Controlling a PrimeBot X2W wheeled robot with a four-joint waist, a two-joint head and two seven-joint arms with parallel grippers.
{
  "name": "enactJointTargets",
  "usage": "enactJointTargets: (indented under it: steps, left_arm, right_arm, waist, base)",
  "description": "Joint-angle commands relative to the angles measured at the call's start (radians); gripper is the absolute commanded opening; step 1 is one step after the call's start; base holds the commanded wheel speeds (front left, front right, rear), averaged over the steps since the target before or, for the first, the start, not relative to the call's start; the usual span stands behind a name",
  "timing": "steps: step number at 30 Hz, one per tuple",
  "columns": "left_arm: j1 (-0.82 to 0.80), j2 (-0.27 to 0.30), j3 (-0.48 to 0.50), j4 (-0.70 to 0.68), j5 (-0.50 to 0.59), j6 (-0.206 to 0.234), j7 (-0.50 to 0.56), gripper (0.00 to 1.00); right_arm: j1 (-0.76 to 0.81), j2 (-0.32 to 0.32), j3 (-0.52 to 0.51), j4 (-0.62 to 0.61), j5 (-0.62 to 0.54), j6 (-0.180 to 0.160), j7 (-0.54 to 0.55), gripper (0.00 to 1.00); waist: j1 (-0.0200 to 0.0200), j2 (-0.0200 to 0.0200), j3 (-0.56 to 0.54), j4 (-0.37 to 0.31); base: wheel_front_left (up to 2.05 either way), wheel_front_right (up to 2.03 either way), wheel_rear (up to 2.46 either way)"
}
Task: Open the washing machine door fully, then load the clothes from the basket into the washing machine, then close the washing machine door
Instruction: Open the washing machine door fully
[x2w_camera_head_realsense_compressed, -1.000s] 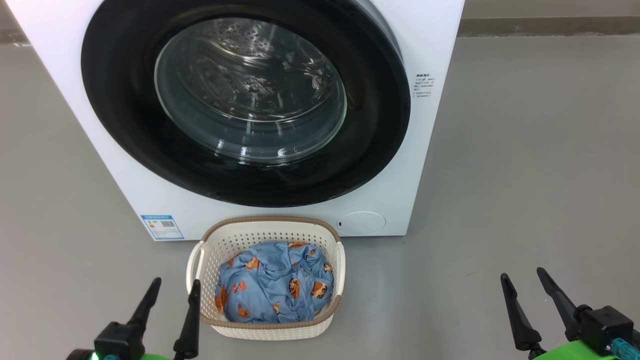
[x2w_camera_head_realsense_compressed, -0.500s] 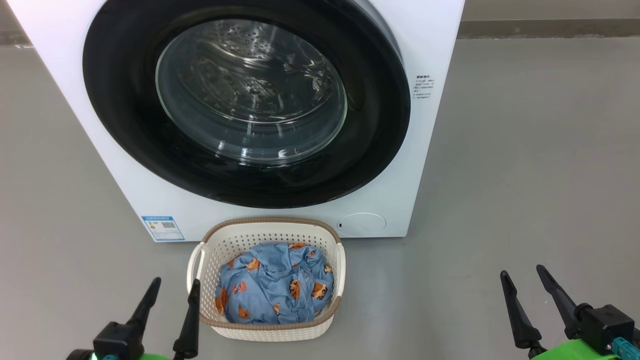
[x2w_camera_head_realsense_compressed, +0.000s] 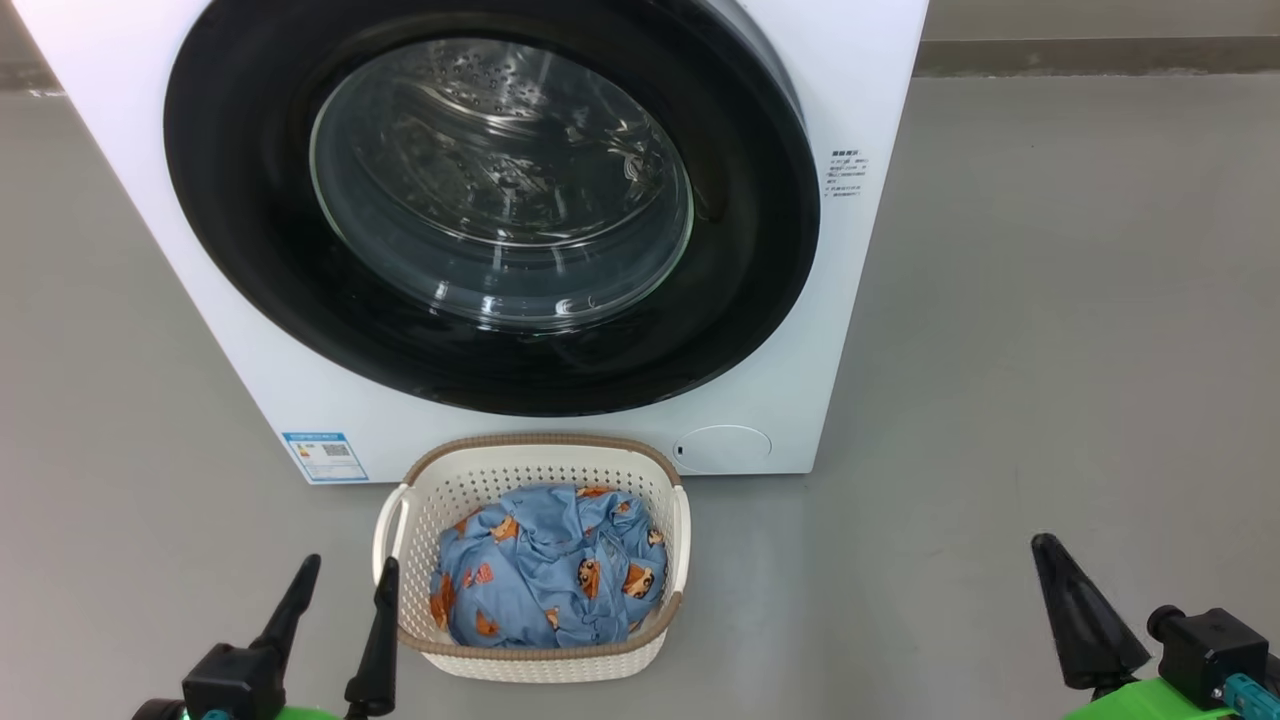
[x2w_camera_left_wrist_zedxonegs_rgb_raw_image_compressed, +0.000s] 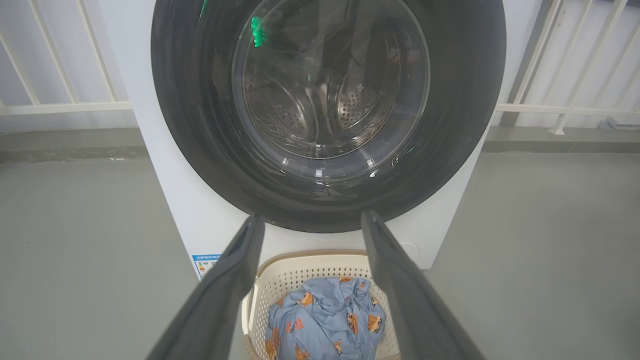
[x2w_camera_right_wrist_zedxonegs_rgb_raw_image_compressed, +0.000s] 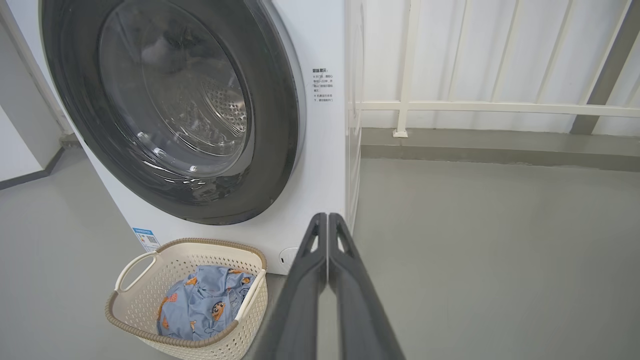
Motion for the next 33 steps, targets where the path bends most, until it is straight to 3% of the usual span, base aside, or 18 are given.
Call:
enactJointTargets:
  steps: [1,10,16,26,27,33]
  left_arm:
    - [-0.032,0.013,0.033,-0.029,-0.007,-0.002,-0.007,1.00]
    - [-0.028,0.013,0.030,-0.034,-0.010,-0.002,-0.007,1.00]
    - [-0.026,0.013,0.029,-0.038,-0.009,-0.002,-0.007,1.00]
    - [-0.034,0.013,0.015,-0.039,-0.016,-0.002,-0.007,1.00]
    - [-0.038,0.013,0.008,-0.041,-0.019,-0.002,-0.007,1.00]
    - [-0.046,0.013,-0.014,-0.051,-0.025,-0.002,-0.007,1.00]
  right_arm:
    - [-0.022,-0.019,0.021,-0.032,0.002,0.002,-0.012,0.00]
    - [-0.038,0.021,-0.049,-0.060,0.128,0.002,-0.012,0.00]
    - [-0.059,0.032,-0.144,-0.056,0.277,0.002,-0.012,0.00]
    - [-0.118,0.034,-0.338,0.010,0.626,0.002,-0.012,0.00]
    - [-0.132,0.029,-0.369,0.035,0.708,0.002,-0.012,0.00]
    - [-0.173,-0.012,-0.394,0.117,0.940,0.002,-0.012,0.00]
  waist:
    - [0.0000,0.0000,0.001,0.000]
    - [0.0000,0.0000,0.007,-0.003]
    - [0.0000,0.0000,0.016,0.003]
    - [0.0000,0.0000,0.027,0.029]
    - [0.0000,0.0000,0.030,0.036]
    - [0.0000,0.0000,0.046,0.057]
  base:
    - [0.00,0.00,0.00]
    - [0.00,0.00,0.00]
    - [0.00,0.00,0.00]
    - [0.00,0.00,0.00]
    - [0.00,0.00,0.00]
    - [0.00,0.00,0.00]
